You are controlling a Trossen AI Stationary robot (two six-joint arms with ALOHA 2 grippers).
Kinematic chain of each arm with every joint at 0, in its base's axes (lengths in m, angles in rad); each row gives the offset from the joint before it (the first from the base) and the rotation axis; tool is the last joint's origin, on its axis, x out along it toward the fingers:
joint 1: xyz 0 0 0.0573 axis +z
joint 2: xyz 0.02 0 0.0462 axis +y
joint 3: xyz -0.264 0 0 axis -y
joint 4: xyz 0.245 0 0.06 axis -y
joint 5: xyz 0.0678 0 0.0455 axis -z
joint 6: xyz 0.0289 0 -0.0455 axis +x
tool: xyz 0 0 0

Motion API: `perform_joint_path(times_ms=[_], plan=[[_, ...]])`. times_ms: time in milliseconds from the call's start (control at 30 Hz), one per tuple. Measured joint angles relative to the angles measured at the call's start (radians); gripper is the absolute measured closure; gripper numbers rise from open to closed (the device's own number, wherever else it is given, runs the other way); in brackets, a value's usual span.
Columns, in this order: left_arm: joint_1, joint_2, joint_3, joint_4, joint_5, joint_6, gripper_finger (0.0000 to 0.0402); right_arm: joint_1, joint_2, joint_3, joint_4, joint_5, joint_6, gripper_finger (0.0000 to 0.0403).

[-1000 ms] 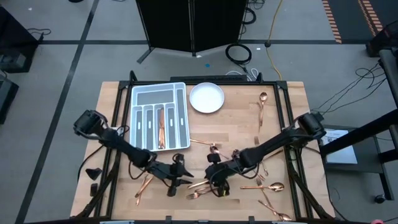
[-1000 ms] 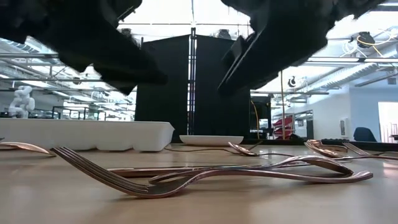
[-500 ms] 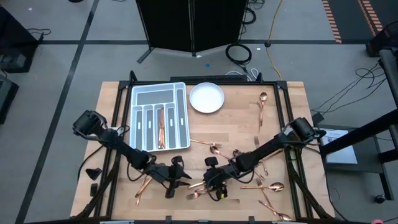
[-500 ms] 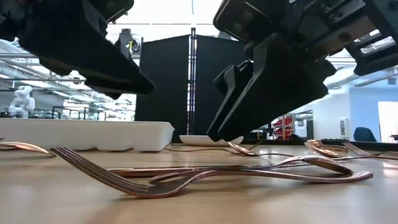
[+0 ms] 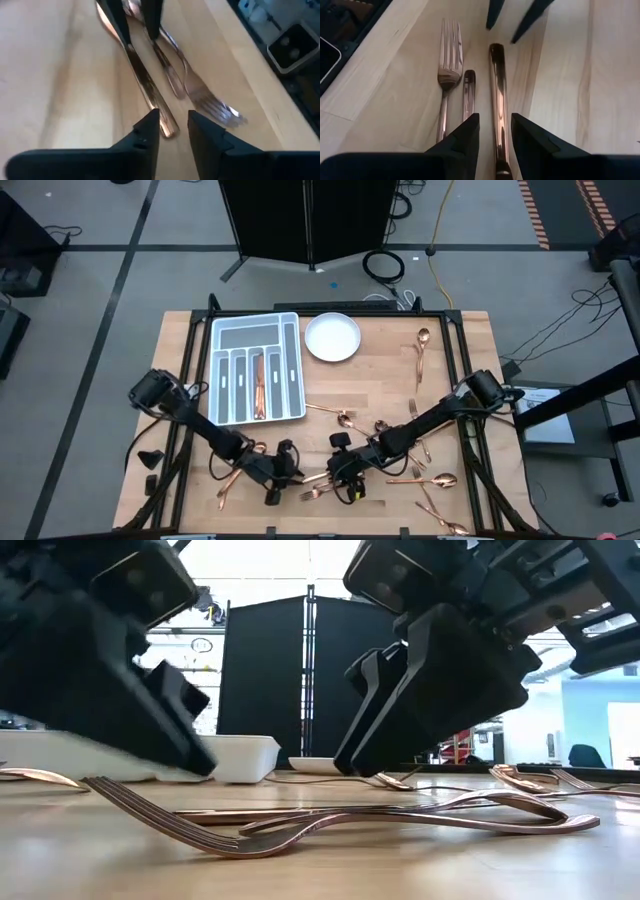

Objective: Sort silverware
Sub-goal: Put the knife on the silverware tray

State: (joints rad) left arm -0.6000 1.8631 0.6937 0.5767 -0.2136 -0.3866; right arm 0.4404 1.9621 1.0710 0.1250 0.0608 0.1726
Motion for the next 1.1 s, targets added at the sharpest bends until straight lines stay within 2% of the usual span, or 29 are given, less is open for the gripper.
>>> perform_joint_path(times_ms=[300, 1100], plan=[[-0.005, 0.026, 0.001, 0.018, -0.031, 0.000, 0.0397, 0.000, 0.000, 0.000, 0.006, 0.000, -0.001, 0.0300], [-0.021, 0.027, 0.002, 0.008, -0.026, 0.007, 0.0394, 0.014, 0.024, -0.021, 0.041, 0.051, 0.023, 0.0300]])
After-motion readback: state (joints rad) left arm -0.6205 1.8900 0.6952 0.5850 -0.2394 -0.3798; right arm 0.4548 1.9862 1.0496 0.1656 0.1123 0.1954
